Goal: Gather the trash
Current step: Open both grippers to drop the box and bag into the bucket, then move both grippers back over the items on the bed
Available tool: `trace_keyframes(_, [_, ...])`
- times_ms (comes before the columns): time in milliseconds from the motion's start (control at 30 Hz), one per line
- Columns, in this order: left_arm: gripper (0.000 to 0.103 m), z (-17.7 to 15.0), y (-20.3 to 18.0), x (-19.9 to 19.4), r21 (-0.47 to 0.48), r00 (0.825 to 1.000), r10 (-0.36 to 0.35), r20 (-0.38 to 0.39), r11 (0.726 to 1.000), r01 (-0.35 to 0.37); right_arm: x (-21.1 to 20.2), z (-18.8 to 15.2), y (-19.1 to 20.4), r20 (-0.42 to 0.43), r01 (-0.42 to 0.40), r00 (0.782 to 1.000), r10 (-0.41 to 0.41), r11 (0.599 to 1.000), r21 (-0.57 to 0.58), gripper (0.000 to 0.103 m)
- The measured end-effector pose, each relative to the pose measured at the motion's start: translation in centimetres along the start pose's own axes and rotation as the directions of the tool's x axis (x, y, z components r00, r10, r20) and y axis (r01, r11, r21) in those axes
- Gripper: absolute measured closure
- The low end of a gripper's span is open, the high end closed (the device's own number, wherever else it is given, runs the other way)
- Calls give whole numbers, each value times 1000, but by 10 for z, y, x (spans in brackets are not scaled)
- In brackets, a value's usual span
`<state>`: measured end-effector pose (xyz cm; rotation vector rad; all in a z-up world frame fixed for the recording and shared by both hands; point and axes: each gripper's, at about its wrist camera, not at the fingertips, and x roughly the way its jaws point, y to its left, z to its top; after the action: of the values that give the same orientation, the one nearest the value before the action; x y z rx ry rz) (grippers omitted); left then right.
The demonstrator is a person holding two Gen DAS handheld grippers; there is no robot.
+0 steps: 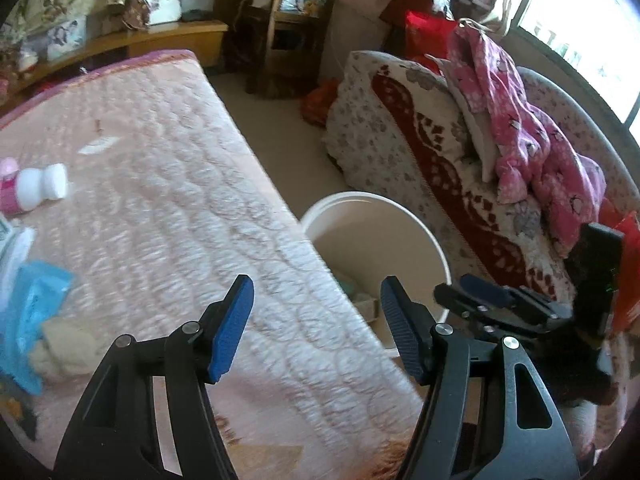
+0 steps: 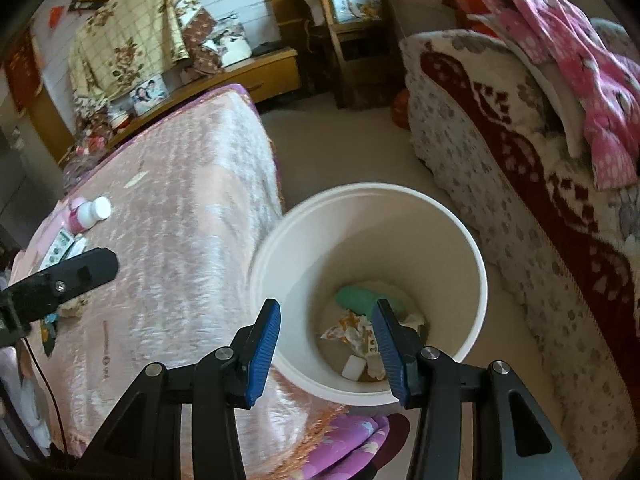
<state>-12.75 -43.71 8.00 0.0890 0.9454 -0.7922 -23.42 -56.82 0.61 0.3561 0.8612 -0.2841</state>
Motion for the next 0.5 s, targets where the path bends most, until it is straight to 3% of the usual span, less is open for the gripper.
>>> trace_keyframes(400, [38, -22, 47, -59, -48, 993, 101, 54, 994, -99, -28, 13, 81, 40, -83, 995, 89, 989, -126, 56])
trace_keyframes(500, [38, -32, 65, -76, -75, 991, 120, 54, 990, -116, -29, 11, 104, 37, -123, 991, 130, 982, -144, 44])
